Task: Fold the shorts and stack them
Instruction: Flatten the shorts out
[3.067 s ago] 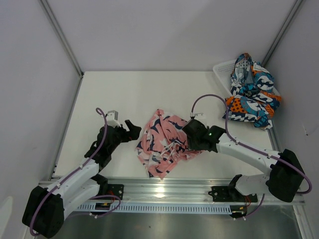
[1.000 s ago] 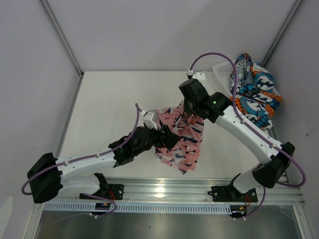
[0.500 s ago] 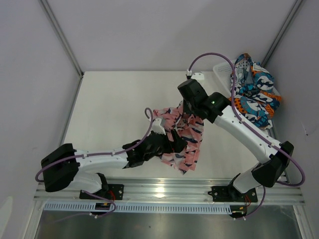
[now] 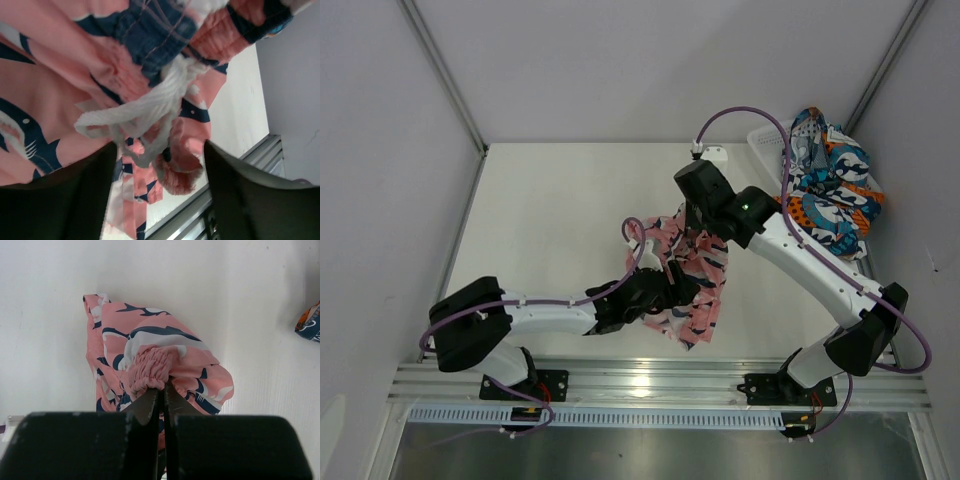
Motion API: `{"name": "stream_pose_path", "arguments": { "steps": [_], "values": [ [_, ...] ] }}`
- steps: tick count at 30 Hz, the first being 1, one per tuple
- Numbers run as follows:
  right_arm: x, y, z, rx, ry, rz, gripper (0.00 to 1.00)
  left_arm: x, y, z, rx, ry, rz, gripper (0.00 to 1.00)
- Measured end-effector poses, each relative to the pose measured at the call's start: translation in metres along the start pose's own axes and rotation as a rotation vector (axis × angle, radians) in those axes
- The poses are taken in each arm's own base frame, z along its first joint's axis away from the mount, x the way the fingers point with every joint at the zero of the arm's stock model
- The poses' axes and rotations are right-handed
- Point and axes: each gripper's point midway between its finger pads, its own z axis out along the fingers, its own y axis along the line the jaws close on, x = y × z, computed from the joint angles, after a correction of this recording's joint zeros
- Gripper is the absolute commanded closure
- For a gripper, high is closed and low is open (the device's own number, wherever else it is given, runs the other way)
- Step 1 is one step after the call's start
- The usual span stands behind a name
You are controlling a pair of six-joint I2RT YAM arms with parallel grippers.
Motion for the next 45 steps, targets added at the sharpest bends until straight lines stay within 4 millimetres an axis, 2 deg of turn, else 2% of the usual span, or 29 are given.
{"name": "stream_pose_path", "arguments": {
  "steps": [1, 3, 4, 7, 11, 13, 15, 19, 21, 24, 27, 31, 36, 38, 41, 45],
  "values": [
    [0.000, 0.000, 0.000, 0.000, 0.000, 0.000, 1.00, -0.001, -0.002, 0.001, 0.002, -0.005, 0.003, 0.46],
    [0.002, 0.000, 0.001, 0.001, 0.002, -0.001, 1.00, -0.004, -0.004, 0.003, 0.006, -0.016, 0.013, 0.60],
    [0.003, 0.000, 0.002, 0.003, 0.005, -0.003, 1.00, -0.006, -0.006, 0.004, 0.006, -0.023, 0.020, 0.77],
    [0.006, -0.002, 0.004, 0.012, 0.008, -0.007, 1.00, -0.011, -0.010, 0.005, 0.006, -0.035, 0.050, 1.00],
    [0.002, -0.010, 0.003, 0.030, -0.006, -0.005, 1.00, -0.020, -0.009, -0.002, -0.019, -0.039, 0.152, 1.00],
    [-0.005, -0.019, 0.003, 0.049, -0.021, -0.007, 1.00, -0.032, -0.005, -0.018, -0.052, -0.044, 0.232, 1.00],
    [-0.013, -0.033, 0.004, 0.081, -0.040, -0.003, 1.00, -0.053, -0.006, -0.038, -0.095, -0.066, 0.307, 1.00],
    [-0.039, -0.055, 0.000, 0.121, -0.085, 0.025, 1.00, -0.131, -0.041, -0.095, -0.127, -0.205, 0.389, 1.00],
    [-0.060, -0.054, -0.012, 0.102, -0.129, 0.045, 1.00, -0.169, -0.061, -0.130, -0.114, -0.282, 0.404, 1.00],
    [-0.093, -0.039, -0.045, 0.019, -0.221, 0.071, 1.00, -0.206, -0.082, -0.178, -0.065, -0.351, 0.420, 1.00],
    [-0.106, -0.024, -0.091, -0.098, -0.298, 0.068, 1.00, -0.223, -0.094, -0.215, -0.003, -0.371, 0.453, 1.00],
    [-0.110, -0.014, -0.173, -0.318, -0.395, 0.078, 1.00, -0.223, -0.108, -0.257, 0.140, -0.347, 0.501, 1.00],
    [-0.112, -0.018, -0.272, -0.650, -0.515, 0.101, 1.00, -0.218, -0.140, -0.319, 0.432, -0.336, 0.543, 1.00],
    [-0.109, -0.017, -0.303, -0.769, -0.546, 0.091, 1.00, -0.217, -0.155, -0.345, 0.542, -0.341, 0.558, 1.00],
    [-0.106, -0.017, -0.331, -0.877, -0.568, 0.073, 1.00, -0.219, -0.170, -0.374, 0.653, -0.350, 0.574, 1.00],
    [-0.105, -0.013, -0.350, -0.955, -0.570, 0.064, 1.00, -0.218, -0.179, -0.396, 0.729, -0.336, 0.589, 1.00]
  ]
}}
